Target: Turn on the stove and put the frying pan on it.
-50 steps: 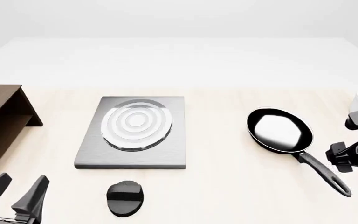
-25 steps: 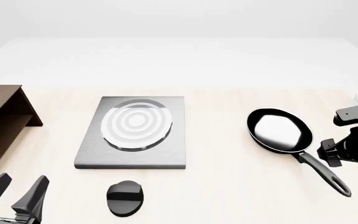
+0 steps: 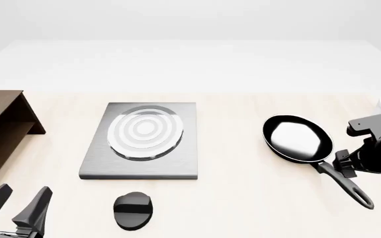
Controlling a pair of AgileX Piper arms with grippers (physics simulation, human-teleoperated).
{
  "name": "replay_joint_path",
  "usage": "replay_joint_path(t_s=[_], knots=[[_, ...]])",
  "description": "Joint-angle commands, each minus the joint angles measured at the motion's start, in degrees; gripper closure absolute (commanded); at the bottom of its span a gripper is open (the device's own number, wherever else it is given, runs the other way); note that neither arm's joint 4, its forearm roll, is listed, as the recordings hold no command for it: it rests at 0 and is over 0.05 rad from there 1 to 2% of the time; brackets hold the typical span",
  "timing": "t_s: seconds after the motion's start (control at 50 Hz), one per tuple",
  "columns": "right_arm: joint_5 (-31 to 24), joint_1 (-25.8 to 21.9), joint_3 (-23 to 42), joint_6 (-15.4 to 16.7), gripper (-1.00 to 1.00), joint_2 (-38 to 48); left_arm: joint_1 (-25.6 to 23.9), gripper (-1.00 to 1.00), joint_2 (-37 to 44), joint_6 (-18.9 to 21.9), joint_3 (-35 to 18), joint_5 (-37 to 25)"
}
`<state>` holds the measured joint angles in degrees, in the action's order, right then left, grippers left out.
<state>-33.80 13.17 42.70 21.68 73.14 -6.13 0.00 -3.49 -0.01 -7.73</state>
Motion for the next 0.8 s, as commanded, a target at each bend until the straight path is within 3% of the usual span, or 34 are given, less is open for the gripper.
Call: replay_joint_path(t_s=[0.02, 0.26, 0.6, 0.8], knots=[[2.1, -0.2, 0.0, -0.2, -1.0, 3.7, 0.0, -1.0, 0.0, 0.0, 0.0, 0.0], [5.1, 1.2, -1.6, 0.0, -1.0, 6.8, 0.1, -1.0, 0.0, -0.2, 0.0, 0.0], [9.5, 0.7, -4.9, -2.2, -1.0, 10.7, 0.1, -1.0, 0.0, -0.3, 0.0, 0.1], [11.5, 1.9, -5.6, -1.5, -1.0, 13.6, 0.2, -1.0, 0.0, -0.2, 0.0, 0.1]])
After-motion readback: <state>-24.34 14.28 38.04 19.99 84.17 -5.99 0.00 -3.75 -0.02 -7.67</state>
